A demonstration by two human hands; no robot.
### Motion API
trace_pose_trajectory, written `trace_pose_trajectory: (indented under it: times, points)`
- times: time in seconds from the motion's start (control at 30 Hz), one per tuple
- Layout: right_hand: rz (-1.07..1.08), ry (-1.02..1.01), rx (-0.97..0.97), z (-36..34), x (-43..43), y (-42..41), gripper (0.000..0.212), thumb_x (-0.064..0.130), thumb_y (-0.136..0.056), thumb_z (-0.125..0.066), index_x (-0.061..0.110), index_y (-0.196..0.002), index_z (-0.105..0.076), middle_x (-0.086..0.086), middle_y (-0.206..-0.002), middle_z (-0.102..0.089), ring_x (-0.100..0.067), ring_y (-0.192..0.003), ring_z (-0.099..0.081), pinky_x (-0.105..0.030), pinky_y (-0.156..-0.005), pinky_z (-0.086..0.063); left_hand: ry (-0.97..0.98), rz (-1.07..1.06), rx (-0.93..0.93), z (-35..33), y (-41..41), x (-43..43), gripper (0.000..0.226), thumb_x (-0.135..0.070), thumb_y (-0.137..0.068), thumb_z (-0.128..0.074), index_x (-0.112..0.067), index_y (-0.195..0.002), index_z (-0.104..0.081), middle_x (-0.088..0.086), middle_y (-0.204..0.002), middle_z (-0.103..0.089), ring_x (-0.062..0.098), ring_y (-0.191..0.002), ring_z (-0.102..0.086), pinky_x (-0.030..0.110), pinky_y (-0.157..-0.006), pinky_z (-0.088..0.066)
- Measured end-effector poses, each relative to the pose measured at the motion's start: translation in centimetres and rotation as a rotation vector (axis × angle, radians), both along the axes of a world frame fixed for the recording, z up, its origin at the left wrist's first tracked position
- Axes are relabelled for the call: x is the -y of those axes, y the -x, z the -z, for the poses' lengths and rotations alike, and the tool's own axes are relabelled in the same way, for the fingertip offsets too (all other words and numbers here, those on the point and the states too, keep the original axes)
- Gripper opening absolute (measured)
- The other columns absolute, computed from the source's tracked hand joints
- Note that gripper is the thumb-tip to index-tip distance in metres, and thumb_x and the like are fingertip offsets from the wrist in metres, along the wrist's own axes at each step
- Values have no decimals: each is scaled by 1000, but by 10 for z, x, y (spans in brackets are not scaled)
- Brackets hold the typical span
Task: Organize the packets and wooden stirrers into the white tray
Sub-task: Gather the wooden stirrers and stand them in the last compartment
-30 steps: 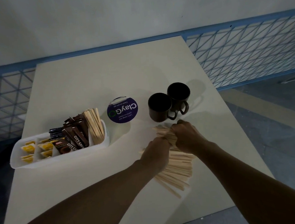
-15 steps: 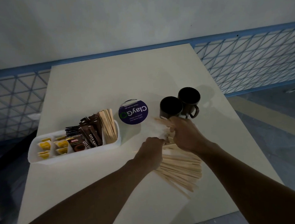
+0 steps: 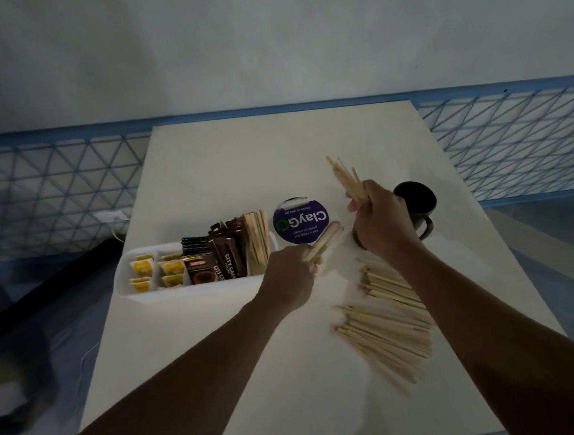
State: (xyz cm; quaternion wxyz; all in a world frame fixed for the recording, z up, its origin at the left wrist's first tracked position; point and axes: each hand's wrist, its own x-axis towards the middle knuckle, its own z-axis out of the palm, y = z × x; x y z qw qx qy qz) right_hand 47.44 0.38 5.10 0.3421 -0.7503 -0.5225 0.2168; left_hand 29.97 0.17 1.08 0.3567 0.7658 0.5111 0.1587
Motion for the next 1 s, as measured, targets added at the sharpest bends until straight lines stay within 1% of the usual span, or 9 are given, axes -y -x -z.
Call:
trace_pose_trajectory:
  times: [0.13, 0.27, 0.4, 0.47, 0.57, 0.63, 0.73, 0.83, 1.0]
  points:
    - [42, 3, -83, 0, -11, 17, 29, 1, -95, -40, 14, -106, -64, 5, -94, -67, -14, -86, -62, -14, -58, -41, 126, -230, 205, -14, 10, -12, 22, -2, -91, -49, -10, -89, -69, 6, -87, -73, 21, -85, -71, 34, -80, -57]
    - [80, -15, -261, 5, -21, 40, 21, 7, -98, -47, 13, -109, -65, 3, -98, -69, -7, -81, -63, -6, -51, -42, 219, -375, 412, -25, 24, -29, 24, -4, -88, -58, -25, -79, -66, 5, -95, -73, 24, -93, -71, 43, -89, -57]
    - [144, -47, -524, 10, -30, 70, 20, 8, -98, -51, 15, -109, -66, -4, -98, -71, -19, -92, -68, -23, -68, -53, 199, -452, 491, -33, 40, -42, 15, -7, -87, -63, -20, -88, -71, 5, -95, -74, 23, -98, -69, 41, -90, -56]
    - [162, -42, -616, 13, -34, 84, 20, 8, -98, -52, 17, -108, -67, -2, -94, -72, -19, -94, -69, -33, -81, -57, 204, -493, 538, -34, 45, -45, 21, -8, -88, -64, -27, -82, -72, 2, -94, -74, 21, -98, -69, 40, -89, -56]
    - [157, -34, -687, 17, -40, 103, 20, 9, -99, -52, 18, -106, -68, 0, -94, -72, -17, -95, -69, -34, -89, -56, 226, -559, 606, -30, 53, -50, 23, -11, -87, -67, -31, -78, -73, -1, -92, -74, 21, -97, -68, 44, -92, -55]
    - [159, -50, -757, 18, -41, 113, 20, 8, -99, -52, 16, -107, -69, -3, -95, -72, -17, -93, -70, -31, -86, -56, 238, -600, 625, -25, 57, -51, 15, -13, -86, -69, -26, -85, -75, -1, -93, -74, 21, -96, -68, 46, -94, -54]
    - [167, -55, -832, 22, -42, 124, 21, 4, -98, -52, 14, -102, -70, -4, -90, -71, -19, -90, -70, -34, -86, -59, 256, -619, 627, -16, 60, -50, 14, -13, -88, -68, -25, -87, -75, 0, -95, -74, 23, -98, -68, 46, -95, -54]
    - [182, -40, -832, 31, -44, 132, 22, 3, -96, -52, 14, -97, -70, -6, -86, -72, -29, -93, -71, -48, -88, -59, 220, -626, 552, -7, 61, -47, 14, -18, -88, -68, -20, -100, -75, 2, -99, -74, 22, -98, -68, 45, -92, -55]
    - [169, 43, -785, 49, -37, 139, 25, 1, -95, -50, 14, -98, -71, -10, -94, -73, -29, -95, -71, -47, -87, -59, 177, -601, 416, 0, 59, -41, 17, -17, -90, -64, -17, -104, -73, -1, -91, -72, 19, -89, -69, 43, -82, -59]
